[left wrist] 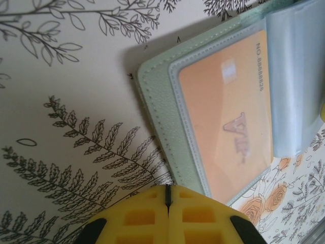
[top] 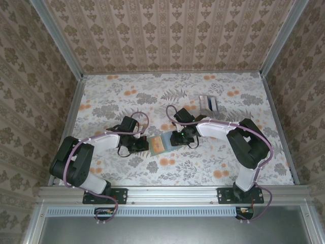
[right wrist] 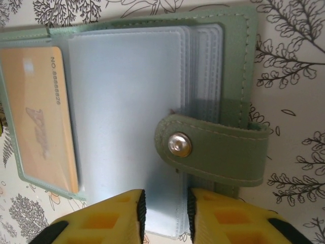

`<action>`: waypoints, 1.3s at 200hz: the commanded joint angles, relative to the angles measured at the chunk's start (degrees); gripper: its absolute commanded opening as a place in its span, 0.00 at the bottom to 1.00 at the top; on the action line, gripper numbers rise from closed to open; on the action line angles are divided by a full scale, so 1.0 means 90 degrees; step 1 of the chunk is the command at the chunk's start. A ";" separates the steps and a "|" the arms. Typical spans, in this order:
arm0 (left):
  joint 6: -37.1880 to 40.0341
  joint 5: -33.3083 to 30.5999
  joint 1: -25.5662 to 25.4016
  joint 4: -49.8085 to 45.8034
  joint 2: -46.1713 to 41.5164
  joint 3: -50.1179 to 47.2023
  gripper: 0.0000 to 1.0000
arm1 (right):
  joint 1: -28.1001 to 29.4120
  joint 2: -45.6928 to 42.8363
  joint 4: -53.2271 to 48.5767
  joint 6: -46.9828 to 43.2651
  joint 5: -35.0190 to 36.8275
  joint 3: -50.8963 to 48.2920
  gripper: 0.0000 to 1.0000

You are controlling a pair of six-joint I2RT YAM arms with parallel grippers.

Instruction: Put the credit cards into the card holder

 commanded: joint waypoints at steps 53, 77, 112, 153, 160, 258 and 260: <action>0.0096 0.0079 0.0008 0.0018 0.0183 -0.0020 0.00 | -0.0029 0.0095 -0.0019 -0.0053 -0.0201 0.0005 0.21; 0.0125 0.0103 0.0002 0.0013 0.0206 0.0003 0.00 | -0.0028 0.0053 -0.0053 -0.0089 -0.0209 0.0049 0.17; 0.0184 0.0107 -0.0043 -0.0039 0.0222 0.0047 0.00 | -0.0028 0.0068 -0.0049 -0.0112 -0.0289 0.0083 0.12; 0.0150 0.0095 -0.0043 0.0016 0.0230 0.0004 0.00 | -0.0028 0.0079 0.0104 -0.0008 -0.0481 0.0064 0.16; 0.0140 0.0094 -0.0042 0.0032 0.0226 -0.0006 0.00 | -0.0028 0.0100 0.0160 0.0012 -0.0529 0.0054 0.19; 0.0111 0.0117 -0.0053 0.0037 0.0218 -0.0045 0.00 | -0.0038 0.0146 0.0684 0.0251 -0.1048 -0.0024 0.30; 0.0107 0.0117 -0.0052 0.0032 0.0221 -0.0049 0.00 | -0.0038 0.0142 0.0680 0.0245 -0.1045 -0.0019 0.30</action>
